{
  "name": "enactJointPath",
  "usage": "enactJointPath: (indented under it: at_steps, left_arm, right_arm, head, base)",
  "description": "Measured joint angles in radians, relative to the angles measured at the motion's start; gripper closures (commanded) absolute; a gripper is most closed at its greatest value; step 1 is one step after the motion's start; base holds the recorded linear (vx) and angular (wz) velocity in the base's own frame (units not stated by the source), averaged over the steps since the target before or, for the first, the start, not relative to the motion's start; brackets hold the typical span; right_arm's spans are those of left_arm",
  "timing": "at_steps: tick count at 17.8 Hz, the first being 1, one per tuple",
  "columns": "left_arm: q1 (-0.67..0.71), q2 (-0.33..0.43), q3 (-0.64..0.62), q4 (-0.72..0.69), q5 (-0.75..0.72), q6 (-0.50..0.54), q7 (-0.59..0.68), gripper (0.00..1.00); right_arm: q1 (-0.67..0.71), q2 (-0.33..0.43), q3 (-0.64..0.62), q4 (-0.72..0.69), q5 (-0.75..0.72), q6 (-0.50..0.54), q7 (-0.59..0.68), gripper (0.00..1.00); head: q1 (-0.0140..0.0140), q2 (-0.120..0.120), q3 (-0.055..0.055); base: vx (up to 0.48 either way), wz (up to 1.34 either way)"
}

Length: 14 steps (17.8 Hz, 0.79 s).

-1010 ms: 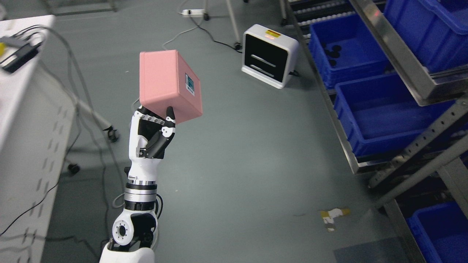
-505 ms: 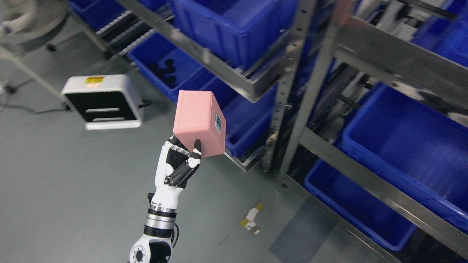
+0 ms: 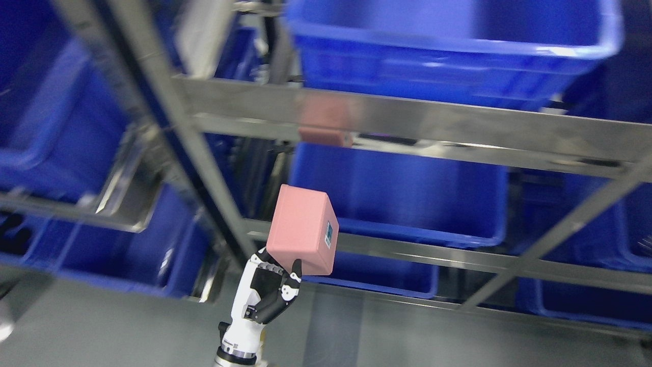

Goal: Place storage box into left shelf container
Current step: 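Carry the held pink box toward the blue-bin rack while turning, then lower the pink box into the lower blue bin with the left hand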

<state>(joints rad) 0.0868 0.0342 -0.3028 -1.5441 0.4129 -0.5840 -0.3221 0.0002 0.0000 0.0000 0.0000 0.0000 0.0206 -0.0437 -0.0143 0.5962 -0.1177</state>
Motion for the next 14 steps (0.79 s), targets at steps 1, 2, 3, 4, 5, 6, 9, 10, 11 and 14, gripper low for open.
enactJointPath:
  at_steps: [1,2,3,4,5,6,9,10,11,14]
  left_arm:
    - [-0.006,0.004,0.004,0.002,-0.004,-0.001,-0.002,0.96]
    - [-0.019,0.007,0.009,0.004,-0.009,-0.005,-0.003,0.96]
    - [-0.033,0.012,0.016,0.009,-0.014,0.005,-0.004,0.95]
    - [-0.049,0.017,0.024,0.014,-0.018,0.033,-0.004,0.95]
    - [-0.07,0.022,0.034,0.022,-0.021,0.061,-0.004,0.95]
    - [-0.094,0.027,0.043,0.031,-0.025,0.096,-0.004,0.94]
    - [-0.178,0.036,0.072,0.077,-0.048,0.195,-0.004,0.94]
    - [-0.21,0.038,0.084,0.097,-0.06,0.213,-0.005,0.94]
    - [-0.243,0.04,0.096,0.117,-0.073,0.229,-0.006,0.93]
    - [-0.322,0.04,0.127,0.184,-0.132,0.263,-0.005,0.64]
  right_arm:
    - [0.0,0.0,0.0,0.0,0.0,0.0,0.0,0.0]
    - [0.0,0.0,0.0,0.0,0.0,0.0,0.0,0.0]
    - [0.0,0.0,0.0,0.0,0.0,0.0,0.0,0.0]
    - [0.0,0.0,0.0,0.0,0.0,0.0,0.0,0.0]
    - [0.0,0.0,0.0,0.0,0.0,0.0,0.0,0.0]
    - [0.0,0.0,0.0,0.0,0.0,0.0,0.0,0.0]
    - [0.0,0.0,0.0,0.0,0.0,0.0,0.0,0.0]
    - [0.0,0.0,0.0,0.0,0.0,-0.001,0.0,0.0]
    - [0.0,0.0,0.0,0.0,0.0,-0.002,0.0,0.0]
    - [0.0,0.0,0.0,0.0,0.0,-0.003,0.0,0.0]
  head:
    - [0.0,0.0,0.0]
    - [0.0,0.0,0.0]
    - [0.0,0.0,0.0]
    - [0.0,0.0,0.0]
    - [0.0,0.0,0.0]
    - [0.0,0.0,0.0]
    - [0.0,0.0,0.0]
    - [0.0,0.0,0.0]
    - [0.0,0.0,0.0]
    - [0.0,0.0,0.0]
  base:
    - [0.141,-0.76]
    - [0.141,-0.76]
    - [0.12,-0.67]
    - [0.12,-0.67]
    - [0.112,-0.51]
    - [0.112,-0.51]
    - [0.093,-0.41]
    - [0.072,-0.34]
    - [0.066,-0.27]
    - [0.049,-0.21]
